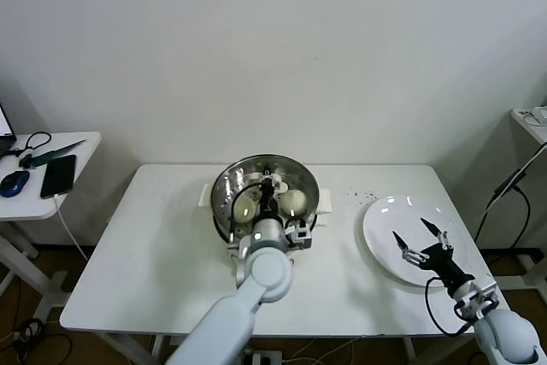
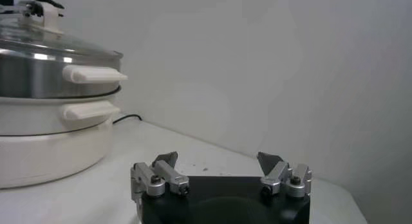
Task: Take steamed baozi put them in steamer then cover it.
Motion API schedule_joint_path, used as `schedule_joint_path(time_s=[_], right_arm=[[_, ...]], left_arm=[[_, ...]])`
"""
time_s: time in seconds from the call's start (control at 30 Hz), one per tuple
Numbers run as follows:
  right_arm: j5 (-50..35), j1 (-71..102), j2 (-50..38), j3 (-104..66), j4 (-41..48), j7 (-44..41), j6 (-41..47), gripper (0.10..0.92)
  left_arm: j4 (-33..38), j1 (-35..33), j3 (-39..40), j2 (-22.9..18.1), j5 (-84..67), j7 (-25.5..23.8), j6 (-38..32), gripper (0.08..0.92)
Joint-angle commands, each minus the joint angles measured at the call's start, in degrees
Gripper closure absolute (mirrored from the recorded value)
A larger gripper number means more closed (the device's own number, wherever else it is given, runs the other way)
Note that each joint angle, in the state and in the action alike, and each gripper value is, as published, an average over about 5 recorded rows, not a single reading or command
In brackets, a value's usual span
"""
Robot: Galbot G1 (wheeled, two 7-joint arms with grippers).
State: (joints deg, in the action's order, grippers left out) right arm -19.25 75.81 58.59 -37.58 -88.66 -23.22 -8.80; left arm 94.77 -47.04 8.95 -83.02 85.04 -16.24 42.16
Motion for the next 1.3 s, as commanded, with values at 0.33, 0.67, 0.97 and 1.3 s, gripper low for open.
schedule_joint_path(time_s=[0.33, 0.67, 0.97, 1.3], right_arm=[[0.1, -0.2, 0.0, -0.3, -0.4, 0.0, 1.3, 0.203], [0.7, -0.1, 0.5, -0.6, -1.5, 1.2, 3.8, 0.203], [-1.7, 1.2, 2.0, -1.6, -4.0, 3.2, 4.5, 0.203], [-1.7, 3.4, 3.7, -2.8, -6.0, 3.2, 3.3, 0.203]], left_arm=[[11.7, -4.1, 0.2, 4.4, -2.9, -2.0, 2.8, 0.473], [20.7, -10.5, -2.5, 9.6, -6.6, 1.1, 2.7, 0.201], [23.7, -14.8, -16.5, 13.6, -28.2, 14.2, -3.8, 0.177], [24.2, -22.7, -36.8, 15.0, -70.2, 25.4, -20.9, 0.177]])
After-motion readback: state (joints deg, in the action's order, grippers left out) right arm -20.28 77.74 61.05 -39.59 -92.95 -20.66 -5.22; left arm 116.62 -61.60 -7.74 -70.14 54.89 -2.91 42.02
